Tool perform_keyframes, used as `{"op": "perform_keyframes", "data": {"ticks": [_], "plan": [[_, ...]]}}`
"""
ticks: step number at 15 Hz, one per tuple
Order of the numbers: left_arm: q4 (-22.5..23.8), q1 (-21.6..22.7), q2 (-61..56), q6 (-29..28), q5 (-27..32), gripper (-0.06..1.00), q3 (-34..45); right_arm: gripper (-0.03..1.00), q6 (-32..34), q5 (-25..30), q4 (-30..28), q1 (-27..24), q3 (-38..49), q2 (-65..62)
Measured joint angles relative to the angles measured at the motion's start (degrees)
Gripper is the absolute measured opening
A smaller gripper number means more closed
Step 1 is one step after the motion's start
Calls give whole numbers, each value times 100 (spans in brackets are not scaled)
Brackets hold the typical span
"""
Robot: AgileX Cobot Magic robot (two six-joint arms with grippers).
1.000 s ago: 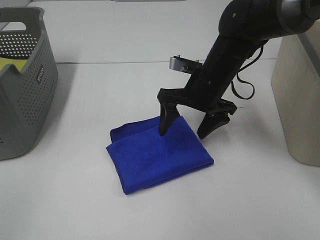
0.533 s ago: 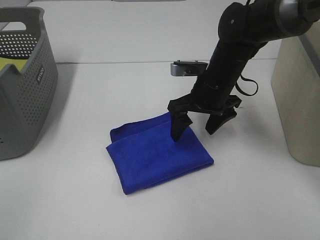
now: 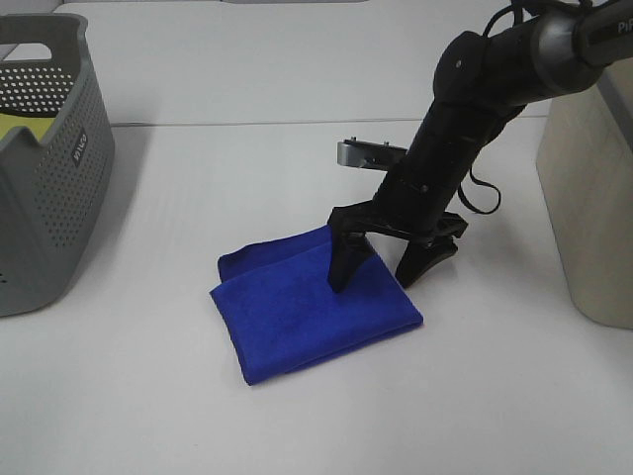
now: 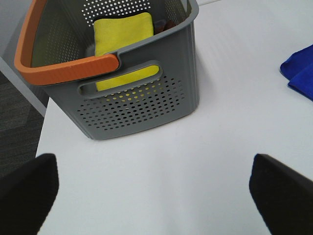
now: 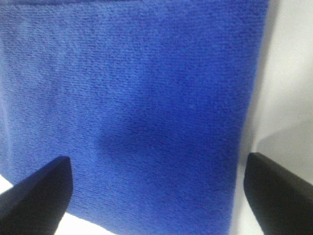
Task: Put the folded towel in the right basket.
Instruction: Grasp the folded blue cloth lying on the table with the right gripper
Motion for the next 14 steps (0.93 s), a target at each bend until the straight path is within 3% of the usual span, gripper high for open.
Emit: {"op": "perform_keyframes", "data": {"ticks": [1, 3, 4, 5, 6, 7, 10, 14], "plan": [[0, 0, 0, 0, 0, 99, 0, 91, 0, 178, 401, 29, -6, 178], [0, 0, 0, 0, 0, 99, 0, 90, 0, 241, 493, 92, -23, 235], [0, 0, 0, 0, 0, 99, 0, 90, 6, 350, 596, 458, -69, 304], [0, 0, 0, 0, 0, 99, 0, 90, 6, 350, 596, 458, -69, 304], [0, 0, 0, 0, 0, 99, 0, 90, 218, 183, 693, 922, -69, 321], [0, 0, 0, 0, 0, 99, 0, 90, 218, 183, 693, 922, -69, 321], [0, 0, 0, 0, 0, 99, 0, 87, 808, -367, 728, 1450, -86, 332], [0, 0, 0, 0, 0, 99, 0, 78, 1954, -733, 688, 1570, -86, 350]]}}
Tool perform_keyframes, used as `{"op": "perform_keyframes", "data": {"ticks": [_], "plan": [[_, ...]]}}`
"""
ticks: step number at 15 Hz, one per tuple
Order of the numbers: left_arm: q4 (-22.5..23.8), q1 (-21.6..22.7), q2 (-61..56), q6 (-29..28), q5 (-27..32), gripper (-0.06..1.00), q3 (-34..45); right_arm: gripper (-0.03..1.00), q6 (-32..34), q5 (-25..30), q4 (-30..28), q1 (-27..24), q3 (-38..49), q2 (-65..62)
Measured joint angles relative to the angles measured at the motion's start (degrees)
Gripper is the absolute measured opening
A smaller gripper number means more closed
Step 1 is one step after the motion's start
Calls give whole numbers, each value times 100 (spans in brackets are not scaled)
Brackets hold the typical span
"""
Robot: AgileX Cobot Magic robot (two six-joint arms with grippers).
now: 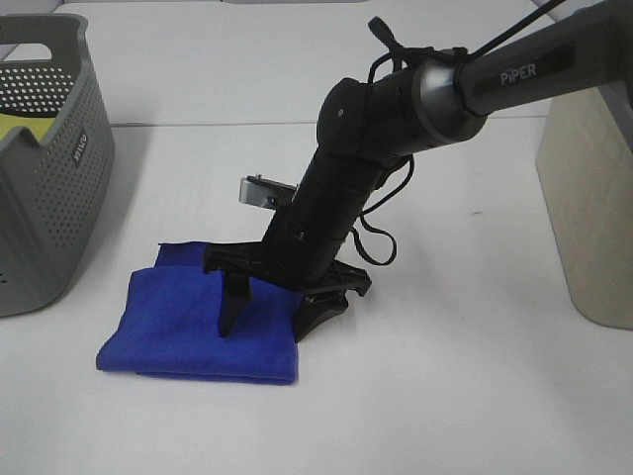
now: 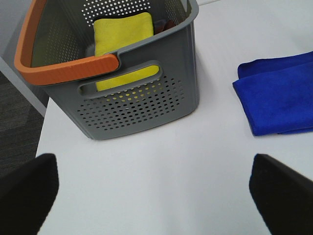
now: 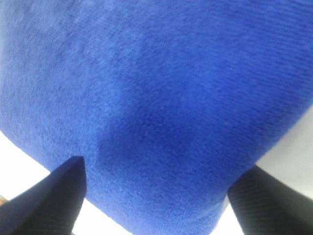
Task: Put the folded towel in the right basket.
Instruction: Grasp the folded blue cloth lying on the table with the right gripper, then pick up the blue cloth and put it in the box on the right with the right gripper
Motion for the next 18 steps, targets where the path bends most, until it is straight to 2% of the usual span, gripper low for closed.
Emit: {"op": "perform_keyframes", "data": {"ticks": [1, 2, 3, 4, 5, 6, 12, 15, 18], "plan": [[0, 0, 0, 0, 0, 99, 0, 73, 292, -34, -69, 0, 0, 23], [0, 0, 0, 0, 0, 99, 0, 62, 602, 6, -172, -6, -29, 80], [0, 0, 0, 0, 0, 99, 0, 56, 676, 103, -155, -11, -40, 132], [0, 0, 0, 0, 0, 99, 0, 33, 670, 201, -115, -11, -52, 189], [0, 0, 0, 0, 0, 99, 0, 19, 642, 229, -46, -11, -52, 223], [0, 0, 0, 0, 0, 99, 0, 11, 533, 252, -40, -11, -52, 223], [0, 0, 0, 0, 0, 99, 0, 11, 235, 281, -57, -17, -52, 183], [0, 0, 0, 0, 0, 99, 0, 11, -69, 447, -619, -6, 23, -80], [0, 0, 0, 0, 0, 99, 0, 11, -252, 481, -1134, -6, 57, -900]]}}
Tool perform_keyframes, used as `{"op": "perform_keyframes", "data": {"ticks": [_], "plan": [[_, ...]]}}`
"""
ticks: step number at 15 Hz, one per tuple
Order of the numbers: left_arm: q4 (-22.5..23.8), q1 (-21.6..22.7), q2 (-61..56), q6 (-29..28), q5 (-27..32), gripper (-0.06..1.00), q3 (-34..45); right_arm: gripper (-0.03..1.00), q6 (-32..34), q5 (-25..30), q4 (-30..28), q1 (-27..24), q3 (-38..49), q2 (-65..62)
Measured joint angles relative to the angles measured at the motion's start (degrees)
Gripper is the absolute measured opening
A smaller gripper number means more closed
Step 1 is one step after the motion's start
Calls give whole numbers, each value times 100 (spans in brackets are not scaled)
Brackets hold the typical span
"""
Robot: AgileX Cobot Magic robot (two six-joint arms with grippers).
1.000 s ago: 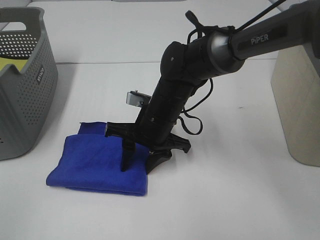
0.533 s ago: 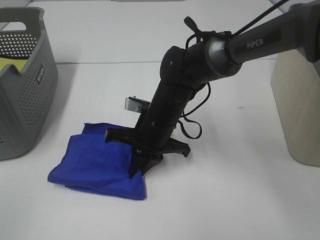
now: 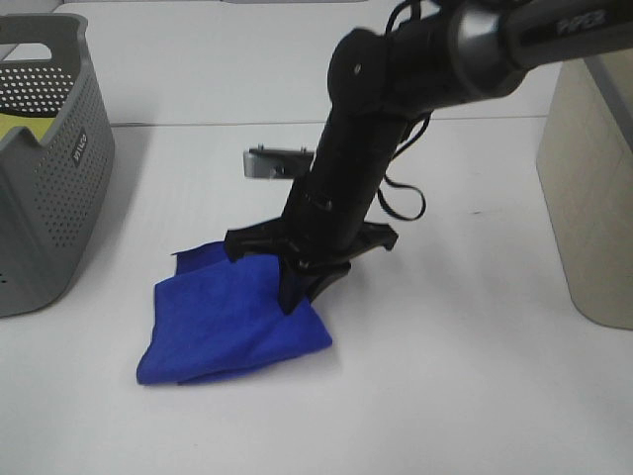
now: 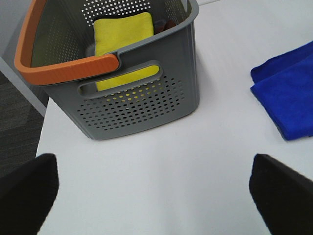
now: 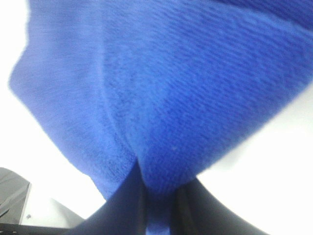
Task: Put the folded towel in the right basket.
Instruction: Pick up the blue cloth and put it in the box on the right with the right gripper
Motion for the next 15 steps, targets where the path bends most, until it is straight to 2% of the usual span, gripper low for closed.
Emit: {"op": "perform_keyframes", "data": {"ticks": [3, 5, 7, 8, 11, 13, 15], "plan": [[0, 0, 0, 0, 0, 99, 0, 11, 0, 17, -527, 0, 0, -1060], [0, 0, 0, 0, 0, 99, 0, 11, 0, 212, -997, -17, 0, -1833], [0, 0, 0, 0, 0, 99, 0, 11, 0, 321, -1077, -189, 0, -2280], [0, 0, 0, 0, 0, 99, 0, 11, 0, 327, -1060, -447, 0, -2527], [0, 0, 0, 0, 0, 99, 0, 11, 0, 338, -871, -1885, 0, -3180], [0, 0, 0, 0, 0, 99, 0, 11, 0, 338, -189, -3025, 0, -3358], [0, 0, 0, 0, 0, 99, 0, 11, 0, 327, 842, -4125, 11, -3375]]}}
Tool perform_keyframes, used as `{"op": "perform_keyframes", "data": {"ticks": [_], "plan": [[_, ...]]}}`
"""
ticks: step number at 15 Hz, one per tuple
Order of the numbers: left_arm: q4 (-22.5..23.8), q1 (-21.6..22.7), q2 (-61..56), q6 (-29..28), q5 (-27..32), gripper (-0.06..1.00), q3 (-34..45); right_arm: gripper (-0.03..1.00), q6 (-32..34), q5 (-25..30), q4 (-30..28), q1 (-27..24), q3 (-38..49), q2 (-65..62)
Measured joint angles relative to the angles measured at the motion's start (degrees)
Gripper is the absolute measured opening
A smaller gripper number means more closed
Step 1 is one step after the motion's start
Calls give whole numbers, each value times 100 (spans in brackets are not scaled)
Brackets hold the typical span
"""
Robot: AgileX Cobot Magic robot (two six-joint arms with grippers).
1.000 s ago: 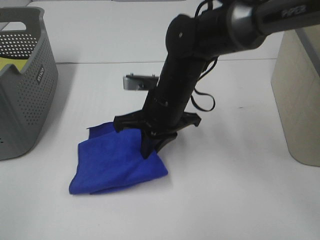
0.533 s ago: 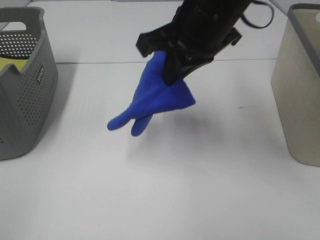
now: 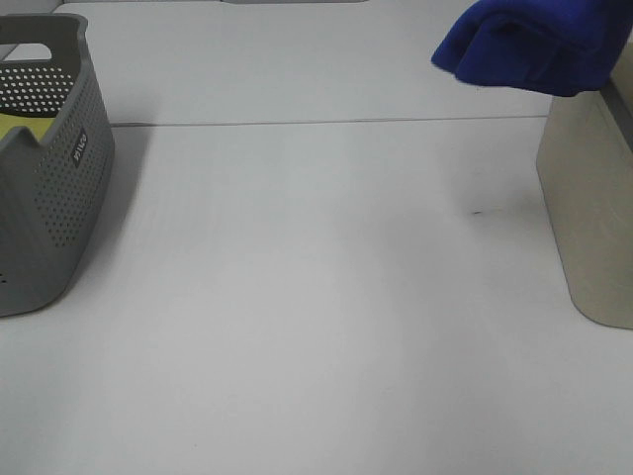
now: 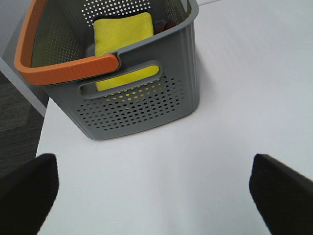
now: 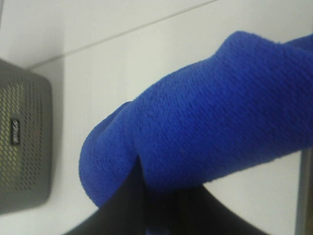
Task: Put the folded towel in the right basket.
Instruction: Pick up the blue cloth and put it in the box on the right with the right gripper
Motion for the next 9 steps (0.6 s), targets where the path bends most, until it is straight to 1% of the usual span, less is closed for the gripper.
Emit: {"op": "perform_keyframes", "data": {"ticks": [1, 3, 5, 6, 7, 9], "plan": [[0, 0, 0, 0, 0, 99, 0, 11, 0, -11, 447, -487, 11, 0], [0, 0, 0, 0, 0, 99, 0, 11, 0, -126, 997, -1438, 11, 0], [0, 0, 0, 0, 0, 99, 0, 11, 0, -321, 1140, -2200, 132, 0], [0, 0, 0, 0, 0, 99, 0, 11, 0, -573, 1014, -2699, 613, 0], [0, 0, 0, 0, 0, 99, 0, 11, 0, -773, 934, -2807, 957, 0], [0, 0, 0, 0, 0, 99, 0, 11, 0, -1346, 888, -2830, 1851, 0]]}}
